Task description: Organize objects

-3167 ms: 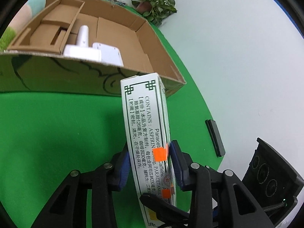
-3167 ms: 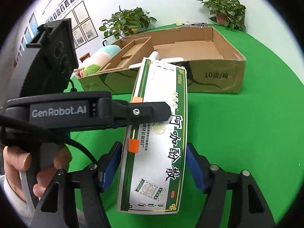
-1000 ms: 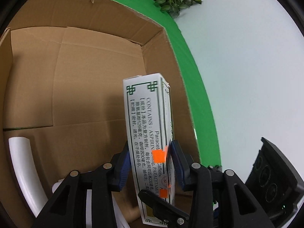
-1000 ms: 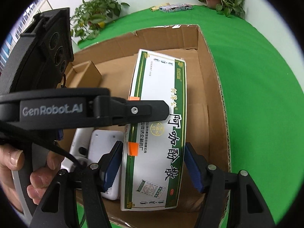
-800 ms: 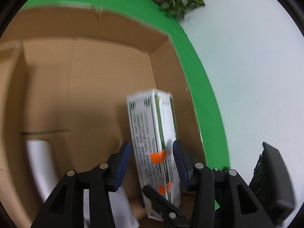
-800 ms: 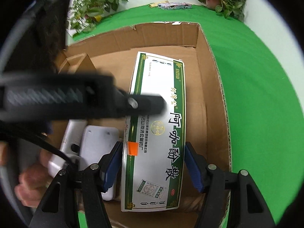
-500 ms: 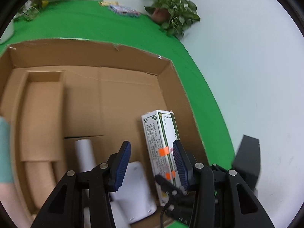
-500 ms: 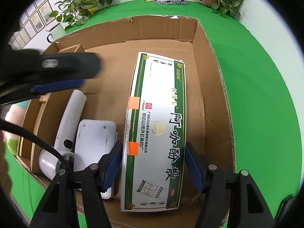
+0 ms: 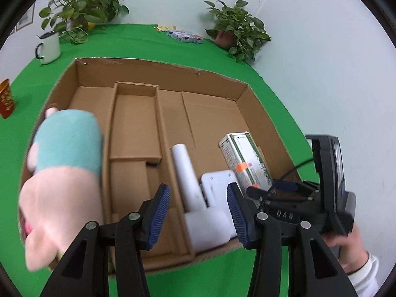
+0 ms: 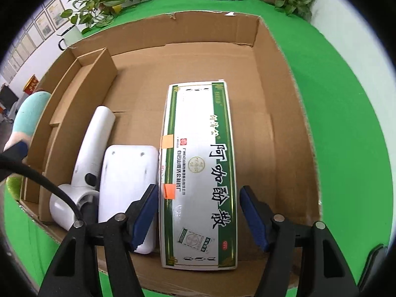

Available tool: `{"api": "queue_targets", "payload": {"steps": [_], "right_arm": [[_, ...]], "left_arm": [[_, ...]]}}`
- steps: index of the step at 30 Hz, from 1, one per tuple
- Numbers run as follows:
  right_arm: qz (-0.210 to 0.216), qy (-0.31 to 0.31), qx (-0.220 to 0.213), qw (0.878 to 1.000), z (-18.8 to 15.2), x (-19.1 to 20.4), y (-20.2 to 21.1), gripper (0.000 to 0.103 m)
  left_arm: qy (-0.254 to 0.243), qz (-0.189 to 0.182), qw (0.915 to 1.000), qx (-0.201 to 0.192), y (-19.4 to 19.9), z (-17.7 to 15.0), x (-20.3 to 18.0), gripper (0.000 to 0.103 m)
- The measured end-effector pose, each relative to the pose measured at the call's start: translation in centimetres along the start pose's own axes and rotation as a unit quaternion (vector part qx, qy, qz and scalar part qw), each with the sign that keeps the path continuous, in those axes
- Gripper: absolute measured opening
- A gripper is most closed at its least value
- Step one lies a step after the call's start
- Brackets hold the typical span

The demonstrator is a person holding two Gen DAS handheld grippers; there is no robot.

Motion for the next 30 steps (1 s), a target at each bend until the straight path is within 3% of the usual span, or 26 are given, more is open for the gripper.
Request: {"api": "queue_targets", "payload": {"steps": [4, 6, 10, 12, 14, 16, 19, 24, 29, 30], "right_arm": [[0.028, -0.001, 0.008, 1.000, -0.7, 1.1, 0.0, 0.067], [0.021, 0.003, 0.006, 1.000, -0.9, 1.3, 0.2, 0.067], [0.008, -0.007, -0.014, 1.000, -1.1, 1.1, 1.4, 0.067], [-0.026, 0.000, -0.062, 0.998, -1.3, 1.4, 3.4, 0.072], [-0.056, 0.000, -0.135, 0.989, -2.0, 2.1, 5.8, 0.084], [-0.071, 0.012, -0.205, 0.976, -3.4, 4.0, 7.5, 0.085], [-0.109, 0.050, -0.263, 0.957, -5.3, 6.9, 8.3, 0.086], [-0.126, 0.042, -0.316, 0.939, -6.0, 8.3, 9.1, 0.086], [-0.127, 0.021, -0.305, 0.943, -5.7, 8.1, 7.7, 0.086], [-0.128, 0.017, -0.306, 0.943, -5.7, 8.1, 7.5, 0.086]], "left_arm": [[-0.007, 0.015, 0.9995, -0.028, 1.5, -1.3, 1.3, 0.046], [-0.011, 0.020, 0.9989, -0.041, 2.6, -1.9, 1.7, 0.047], [-0.021, 0.037, 0.9952, -0.089, 4.5, -2.7, 2.4, 0.059], [-0.027, 0.049, 0.9909, -0.123, 5.8, -3.3, 2.6, 0.068], [-0.041, 0.077, 0.9810, -0.173, 7.2, -4.3, 3.0, 0.079], [-0.055, 0.107, 0.9696, -0.213, 8.0, -5.3, 3.4, 0.088], [-0.061, 0.145, 0.9519, -0.263, 8.7, -7.0, 4.1, 0.102], [-0.045, 0.167, 0.9465, -0.272, 7.5, -8.9, 5.7, 0.102], [-0.037, 0.178, 0.9480, -0.262, 5.7, -9.4, 7.2, 0.102], [-0.044, 0.182, 0.9450, -0.268, 5.6, -9.5, 7.2, 0.102]]}}
Point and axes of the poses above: each gripper's, at about its wrist camera, not at the fingertips, and y roughly against the way its jaws point, x to its left, z to its top, the point moved 7 cm from there along -y, roughly the way its jaws point, and after that the axes turned 14 degrees about y, right-handed, at the moved point
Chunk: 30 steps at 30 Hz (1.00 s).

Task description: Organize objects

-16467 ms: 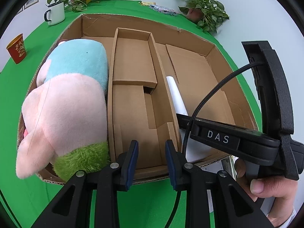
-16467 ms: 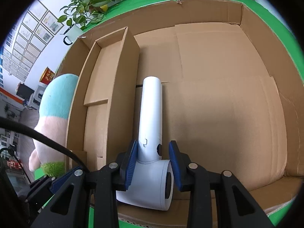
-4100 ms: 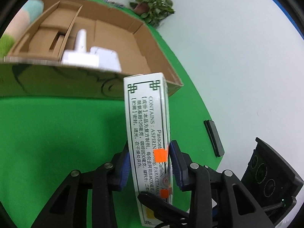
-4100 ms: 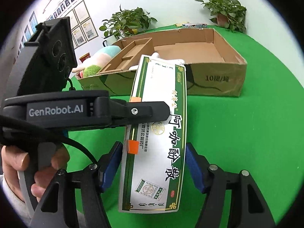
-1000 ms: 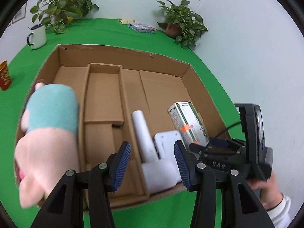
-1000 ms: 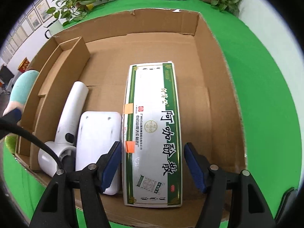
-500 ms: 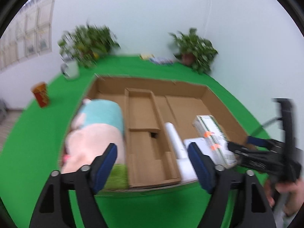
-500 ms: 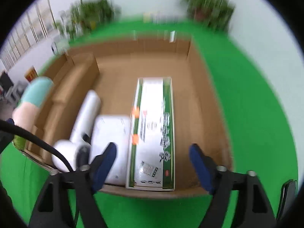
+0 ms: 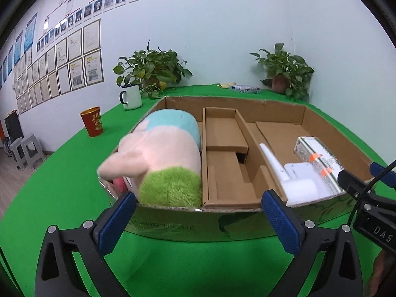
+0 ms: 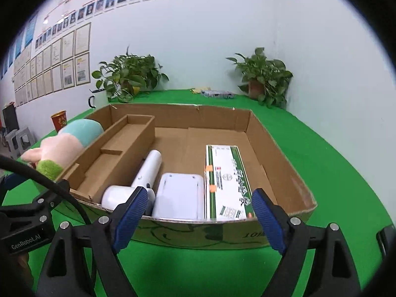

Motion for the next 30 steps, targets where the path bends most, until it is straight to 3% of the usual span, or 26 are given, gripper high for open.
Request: {"api": "queue_targets", "payload": {"steps": [9, 30], "right_arm": [[-0.017, 0.003, -0.006, 1.000, -0.91, 0.44, -0.39, 0.089], [0.000, 0.001, -0.008, 1.000, -0.94, 0.53, -0.16, 0.096]], "left_arm": [[-0.011, 0.005, 0.9999, -0.010, -0.34, -0.30, -0.23, 0.103], [-0.013, 0.007, 0.9998, -0.010, -0.63, -0.13, -0.47, 0.103]]}}
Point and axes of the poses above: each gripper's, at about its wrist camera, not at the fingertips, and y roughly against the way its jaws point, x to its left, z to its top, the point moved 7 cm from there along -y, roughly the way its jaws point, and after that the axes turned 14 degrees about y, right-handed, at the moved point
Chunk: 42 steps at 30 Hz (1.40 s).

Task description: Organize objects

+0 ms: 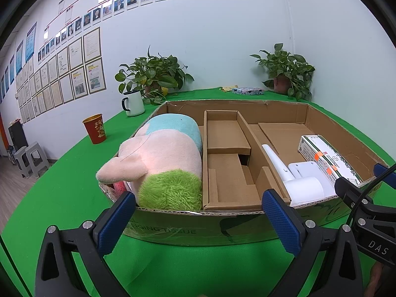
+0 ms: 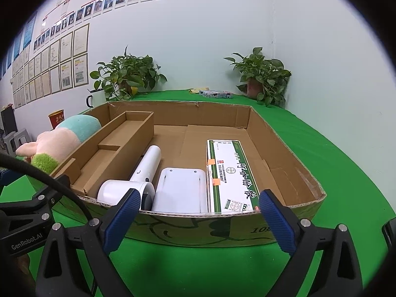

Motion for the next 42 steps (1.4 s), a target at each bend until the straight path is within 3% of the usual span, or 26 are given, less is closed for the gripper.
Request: {"api": "queue_targets", "payload": {"steps": [6, 9, 42], "right_arm": [[-0.001, 0.000, 0.000, 1.000, -0.05, -0.01, -0.02, 0.097], [-0.002, 0.000, 0.000, 1.000, -0.07, -0.08, -0.03, 0.102], [0.000, 0.001, 0.000, 1.000, -0.08, -0.08, -0.10, 0.102]], "left_arm": [[0.000, 0.000, 1.0000, 0.000, -0.01, -0.01, -0.01, 0.103], [0.000, 0.000, 1.0000, 0.000, -0.02, -0.01, -0.02, 0.103], [0.000, 0.000, 1.0000, 0.000, -0.05, -0.04, -0.09, 0.103]]}}
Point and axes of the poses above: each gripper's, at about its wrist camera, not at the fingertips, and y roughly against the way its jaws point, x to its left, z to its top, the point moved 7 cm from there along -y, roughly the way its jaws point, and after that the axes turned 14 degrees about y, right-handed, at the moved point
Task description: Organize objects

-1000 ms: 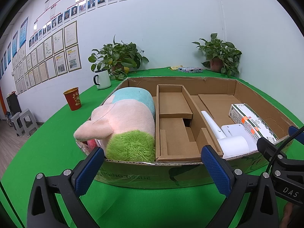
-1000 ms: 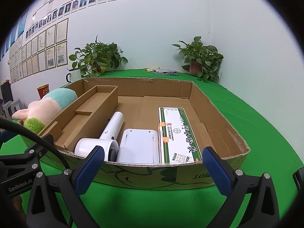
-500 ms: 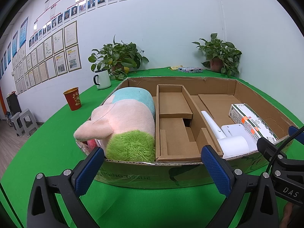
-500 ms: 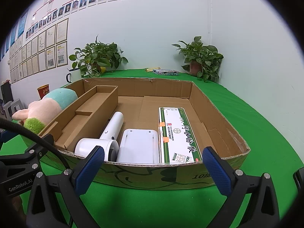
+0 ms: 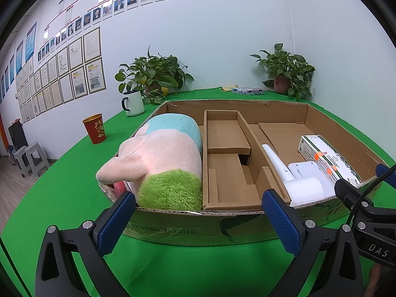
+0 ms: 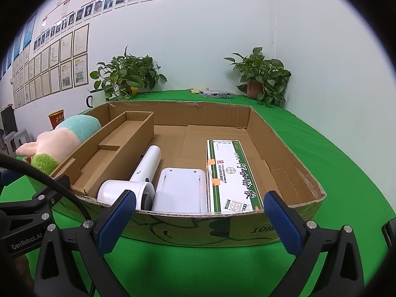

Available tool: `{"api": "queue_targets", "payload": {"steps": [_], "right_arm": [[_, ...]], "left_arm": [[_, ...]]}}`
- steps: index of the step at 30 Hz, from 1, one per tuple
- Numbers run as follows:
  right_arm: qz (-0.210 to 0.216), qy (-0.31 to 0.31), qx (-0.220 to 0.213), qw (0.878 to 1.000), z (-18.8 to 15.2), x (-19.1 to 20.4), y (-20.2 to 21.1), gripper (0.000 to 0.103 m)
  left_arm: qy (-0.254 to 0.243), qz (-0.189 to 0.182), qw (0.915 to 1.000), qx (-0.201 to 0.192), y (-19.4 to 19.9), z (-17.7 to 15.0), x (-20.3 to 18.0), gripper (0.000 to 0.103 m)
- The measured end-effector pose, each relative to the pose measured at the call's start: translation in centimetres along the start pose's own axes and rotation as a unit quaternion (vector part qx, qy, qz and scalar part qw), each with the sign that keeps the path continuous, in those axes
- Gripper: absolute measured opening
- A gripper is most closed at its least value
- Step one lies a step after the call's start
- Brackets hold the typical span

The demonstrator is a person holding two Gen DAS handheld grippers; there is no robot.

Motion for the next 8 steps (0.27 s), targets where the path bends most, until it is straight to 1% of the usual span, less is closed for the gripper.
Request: {"api": "queue_targets", "payload": {"steps": [8], "right_arm": [[0.001, 0.000, 0.000, 1.000, -0.05, -0.14, -0.02, 0.102]], "left_arm": [[0.000, 0.000, 1.0000, 0.000, -0.08, 0.00, -0.03, 0.103]]}}
Point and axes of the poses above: each gripper's, at about its wrist camera, not at the fingertips, and y roughly against the way its jaws point, x to its left, z to its top, the point moved 7 cm from there along -y, roughly the way its jaws point, and after that the axes turned 14 degrees about y, right-handed, at the moved point
